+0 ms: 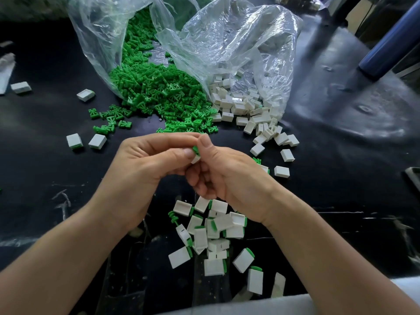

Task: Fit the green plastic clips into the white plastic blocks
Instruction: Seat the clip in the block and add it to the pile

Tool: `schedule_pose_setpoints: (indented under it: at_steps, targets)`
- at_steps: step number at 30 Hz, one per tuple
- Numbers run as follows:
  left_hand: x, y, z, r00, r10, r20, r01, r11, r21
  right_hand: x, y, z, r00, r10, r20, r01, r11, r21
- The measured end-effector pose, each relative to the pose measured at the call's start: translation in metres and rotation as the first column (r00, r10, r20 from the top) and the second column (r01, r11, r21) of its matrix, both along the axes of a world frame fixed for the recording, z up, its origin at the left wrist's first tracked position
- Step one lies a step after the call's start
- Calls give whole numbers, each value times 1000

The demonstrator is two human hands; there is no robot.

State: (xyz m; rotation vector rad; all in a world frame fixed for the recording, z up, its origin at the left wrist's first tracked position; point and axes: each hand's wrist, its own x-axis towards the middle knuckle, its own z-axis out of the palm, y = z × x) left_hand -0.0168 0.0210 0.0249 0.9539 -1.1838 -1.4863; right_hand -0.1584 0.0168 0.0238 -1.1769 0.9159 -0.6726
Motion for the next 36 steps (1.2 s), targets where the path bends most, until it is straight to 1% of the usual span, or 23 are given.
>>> schedule_pose_setpoints:
  at_steps: [3,6,8,12,18,22,26,30,36]
  targets:
    - [1,0,1,1000,-4,-14,4,1000,8,1,1,1,1000,-3,-1,3,1000,-12]
    - [3,-1,3,998,-60,-27,62,996,62,-1,1,2,988,0,-153,-14,996,-92]
    - [5,-2,3,997,-75,-23,76,992,98,-2,1,3,975,-9,-222,-25,988,-153]
    - [6,-2,3,997,-74,9,72,991,111,-2,3,6,970,-17,-244,-23,987,-160]
    - [5,-3,1,996,-36,76,31,997,72,1,5,2,969,-55,-241,16,987,-161]
    - [2,-2,0,999,-22,42,20,999,38,4,5,1,956,-84,-282,24,977,-211]
    - [0,-1,0,999,-19,-26,20,999,50,5,6,0,945,-104,-311,26,969,-246]
    - [0,-1,-2,1000,0,-24,2,997,78,7,6,-2,918,-135,-372,26,958,-284]
    - [-1,-1,-2,1000,8,-20,-6,995,98,8,7,-3,904,-175,-390,41,943,-330]
